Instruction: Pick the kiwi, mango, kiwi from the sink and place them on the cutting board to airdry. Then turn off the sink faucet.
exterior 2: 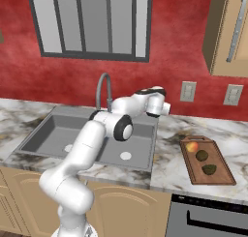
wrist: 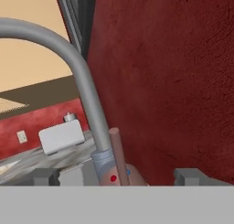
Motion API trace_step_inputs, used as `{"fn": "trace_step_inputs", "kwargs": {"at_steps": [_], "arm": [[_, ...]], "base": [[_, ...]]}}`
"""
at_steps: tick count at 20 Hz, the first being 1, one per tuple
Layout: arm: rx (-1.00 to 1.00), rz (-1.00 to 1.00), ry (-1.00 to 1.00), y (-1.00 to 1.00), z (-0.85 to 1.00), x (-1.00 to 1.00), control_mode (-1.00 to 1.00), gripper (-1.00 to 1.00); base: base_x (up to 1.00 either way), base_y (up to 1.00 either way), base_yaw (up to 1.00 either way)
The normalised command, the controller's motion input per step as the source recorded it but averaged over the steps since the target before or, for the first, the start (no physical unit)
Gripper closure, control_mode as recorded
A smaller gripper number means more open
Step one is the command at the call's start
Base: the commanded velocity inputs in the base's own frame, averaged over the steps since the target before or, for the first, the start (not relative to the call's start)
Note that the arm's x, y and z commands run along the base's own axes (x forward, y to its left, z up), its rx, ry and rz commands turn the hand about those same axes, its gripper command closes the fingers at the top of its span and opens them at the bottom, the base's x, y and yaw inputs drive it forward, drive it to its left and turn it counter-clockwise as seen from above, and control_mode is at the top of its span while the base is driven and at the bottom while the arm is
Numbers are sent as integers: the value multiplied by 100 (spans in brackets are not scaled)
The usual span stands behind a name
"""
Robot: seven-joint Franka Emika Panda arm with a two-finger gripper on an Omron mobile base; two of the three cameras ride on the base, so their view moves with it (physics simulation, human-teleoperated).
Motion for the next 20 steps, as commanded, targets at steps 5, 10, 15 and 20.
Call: {"fn": "trace_step_inputs", "kwargs": {"at_steps": [5,10,15,20], "arm": [[0,0,1,0,-11,33,-100,-100],[0,0,1,0,-8,29,-100,-100],[0,0,0,22,0,3,-100,-100],[0,2,0,51,0,0,-100,-100]], "base": [[0,0,0],[0,0,0],[0,0,0],[0,0,0]]}}
